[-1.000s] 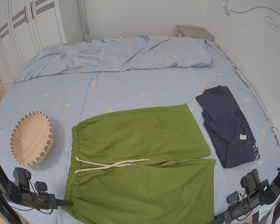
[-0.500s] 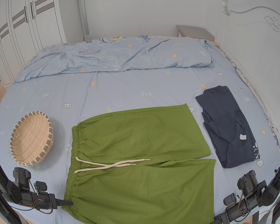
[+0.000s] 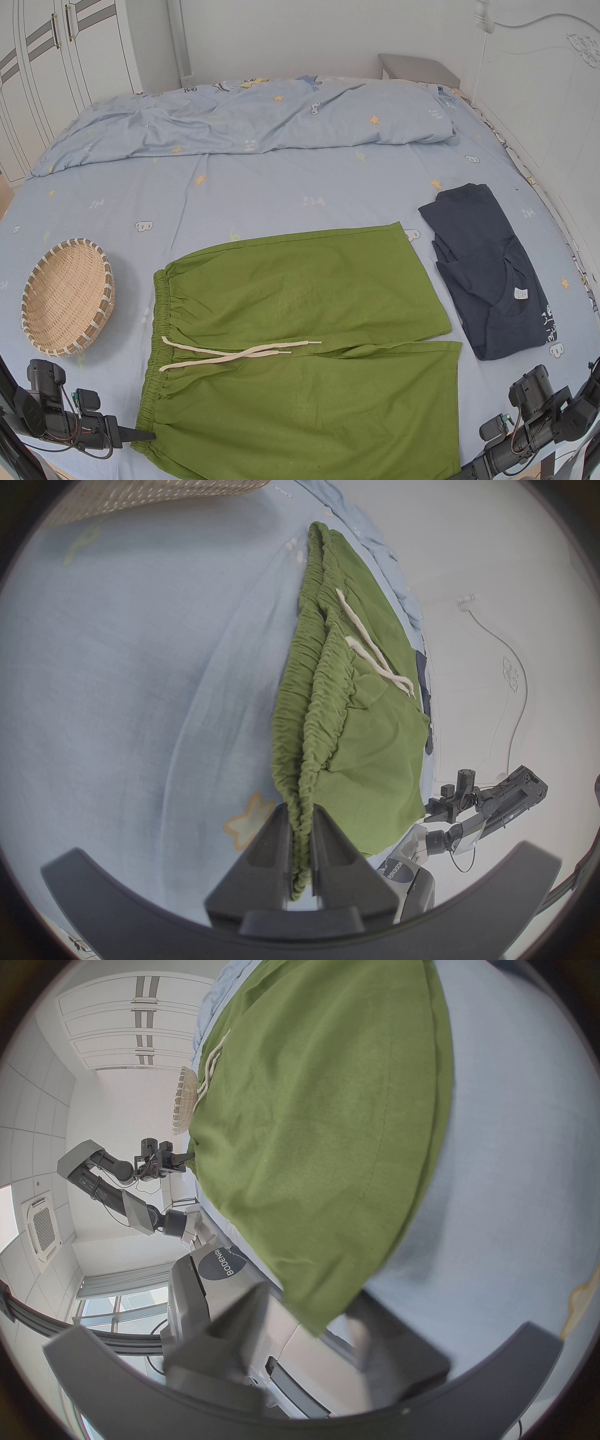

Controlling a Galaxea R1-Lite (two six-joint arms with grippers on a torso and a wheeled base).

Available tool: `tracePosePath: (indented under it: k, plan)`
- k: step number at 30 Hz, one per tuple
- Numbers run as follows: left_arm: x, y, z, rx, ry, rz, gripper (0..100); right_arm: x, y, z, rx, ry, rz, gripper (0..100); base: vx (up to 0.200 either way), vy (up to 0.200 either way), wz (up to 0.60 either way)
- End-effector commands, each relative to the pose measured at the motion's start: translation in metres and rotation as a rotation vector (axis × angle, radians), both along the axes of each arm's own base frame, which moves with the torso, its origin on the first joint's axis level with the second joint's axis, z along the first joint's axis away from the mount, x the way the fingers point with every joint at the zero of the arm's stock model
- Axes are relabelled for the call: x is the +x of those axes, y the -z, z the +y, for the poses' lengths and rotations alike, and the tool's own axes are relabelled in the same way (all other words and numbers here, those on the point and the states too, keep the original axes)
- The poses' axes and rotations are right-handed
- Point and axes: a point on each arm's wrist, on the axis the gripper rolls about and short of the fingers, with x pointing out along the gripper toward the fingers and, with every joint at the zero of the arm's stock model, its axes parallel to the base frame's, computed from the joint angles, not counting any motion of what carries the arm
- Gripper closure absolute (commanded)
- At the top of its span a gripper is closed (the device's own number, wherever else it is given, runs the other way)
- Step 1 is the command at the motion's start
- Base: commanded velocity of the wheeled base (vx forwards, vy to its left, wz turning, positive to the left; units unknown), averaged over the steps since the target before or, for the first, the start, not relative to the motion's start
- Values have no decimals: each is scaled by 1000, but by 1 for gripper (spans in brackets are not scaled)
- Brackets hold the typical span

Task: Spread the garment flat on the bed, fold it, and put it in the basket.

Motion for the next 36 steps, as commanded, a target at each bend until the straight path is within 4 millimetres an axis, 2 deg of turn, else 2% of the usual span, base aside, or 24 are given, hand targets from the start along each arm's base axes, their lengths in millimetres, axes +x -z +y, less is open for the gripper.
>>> tracePosePath:
  k: [1, 5, 12, 16, 19, 20, 22, 23, 25, 29, 30, 36]
  plan:
    - [-1, -1, 0, 1, -5, -3, 100, -5, 1, -2, -8, 4, 19, 100, 0, 0, 0]
    - [-2, -1, 0, 1, -6, -3, 100, -11, -2, -8, -28, 31, 61, 100, 0, 0, 0]
    - [-2, -2, 1, 4, -12, -6, 100, -15, -10, -17, -19, 92, 36, 100, 0, 0, 0]
    - [-2, -11, -2, -1, -28, -32, 100, -9, -16, -15, 1, 93, -20, 100, 0, 0, 0]
    - [2, -25, -5, -44, -82, -49, 100, 2, -28, -13, 25, 105, -89, 100, 0, 0, 0]
    - [8, -39, -9, -84, -112, -64, 100, 10, -36, -11, 42, 123, -118, 100, 0, 0, 0]
    - [9, -41, -9, -86, -113, -70, 100, 11, -37, -10, 44, 125, -120, 100, 0, 0, 0]
    - [20, -66, -14, -153, -154, -107, 100, 22, -55, -8, 75, 158, -170, 100, 0, 0, 0]
    - [31, -83, -19, -199, -157, -114, 100, 36, -76, -5, 100, 172, -223, 100, 0, 0, 0]
    - [45, -96, -22, -206, -141, -115, 100, 53, -104, -1, 122, 171, -274, 100, 0, 0, 0]
    - [53, -106, -21, -207, -139, -134, 100, 61, -116, 1, 131, 171, -292, 100, 0, 0, 0]
    - [84, -145, -19, -218, -130, -163, 100, 95, -158, 5, 174, 195, -414, 100, 0, 0, 0]
